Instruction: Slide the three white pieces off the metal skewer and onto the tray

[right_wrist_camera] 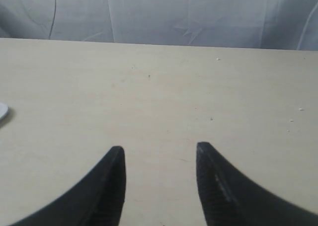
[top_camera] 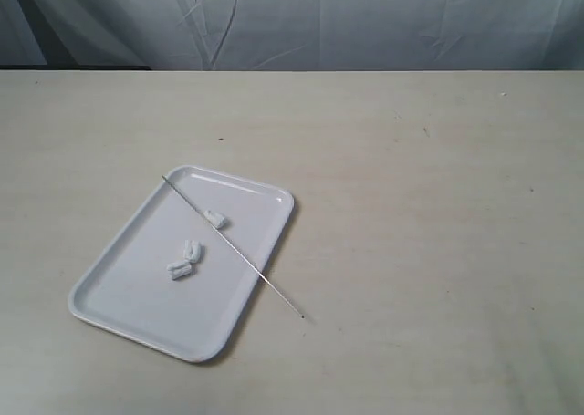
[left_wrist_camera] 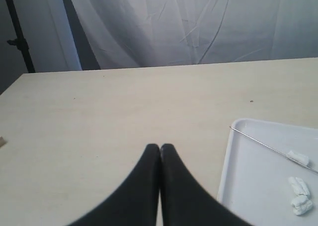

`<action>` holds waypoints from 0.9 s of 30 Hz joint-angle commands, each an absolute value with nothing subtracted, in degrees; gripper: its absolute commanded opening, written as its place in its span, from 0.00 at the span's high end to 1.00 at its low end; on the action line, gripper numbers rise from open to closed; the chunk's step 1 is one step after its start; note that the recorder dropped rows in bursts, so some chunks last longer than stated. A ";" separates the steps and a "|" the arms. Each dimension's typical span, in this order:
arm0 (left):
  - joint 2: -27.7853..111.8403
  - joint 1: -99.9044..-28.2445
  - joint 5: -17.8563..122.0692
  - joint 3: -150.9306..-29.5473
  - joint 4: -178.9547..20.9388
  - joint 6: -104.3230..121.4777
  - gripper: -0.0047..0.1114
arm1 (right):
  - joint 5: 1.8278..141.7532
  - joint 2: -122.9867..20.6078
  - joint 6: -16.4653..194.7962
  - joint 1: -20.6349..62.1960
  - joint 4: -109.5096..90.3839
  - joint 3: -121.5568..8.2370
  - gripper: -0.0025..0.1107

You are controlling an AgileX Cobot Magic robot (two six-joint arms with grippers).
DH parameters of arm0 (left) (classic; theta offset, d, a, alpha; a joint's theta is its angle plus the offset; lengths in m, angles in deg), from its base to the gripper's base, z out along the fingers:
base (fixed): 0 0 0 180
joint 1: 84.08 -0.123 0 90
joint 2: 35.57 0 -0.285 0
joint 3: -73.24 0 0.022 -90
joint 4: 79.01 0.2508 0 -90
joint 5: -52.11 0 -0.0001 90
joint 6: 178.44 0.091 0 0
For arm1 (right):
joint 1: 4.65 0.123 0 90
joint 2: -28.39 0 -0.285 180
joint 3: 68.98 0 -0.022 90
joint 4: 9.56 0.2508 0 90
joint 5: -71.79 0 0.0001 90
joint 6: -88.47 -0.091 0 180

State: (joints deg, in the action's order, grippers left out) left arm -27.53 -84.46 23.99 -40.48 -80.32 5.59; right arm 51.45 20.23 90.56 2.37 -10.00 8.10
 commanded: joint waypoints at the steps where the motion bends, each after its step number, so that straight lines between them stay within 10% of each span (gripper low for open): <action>1: -27.79 -83.37 24.45 -40.42 -77.25 1.56 0.96 | 51.08 20.61 91.05 2.02 -10.43 8.24 0.59; 27: -27.79 -84.11 34.81 -30.04 -76.40 1.87 0.96 | 51.08 20.61 91.05 2.02 -10.58 8.24 0.59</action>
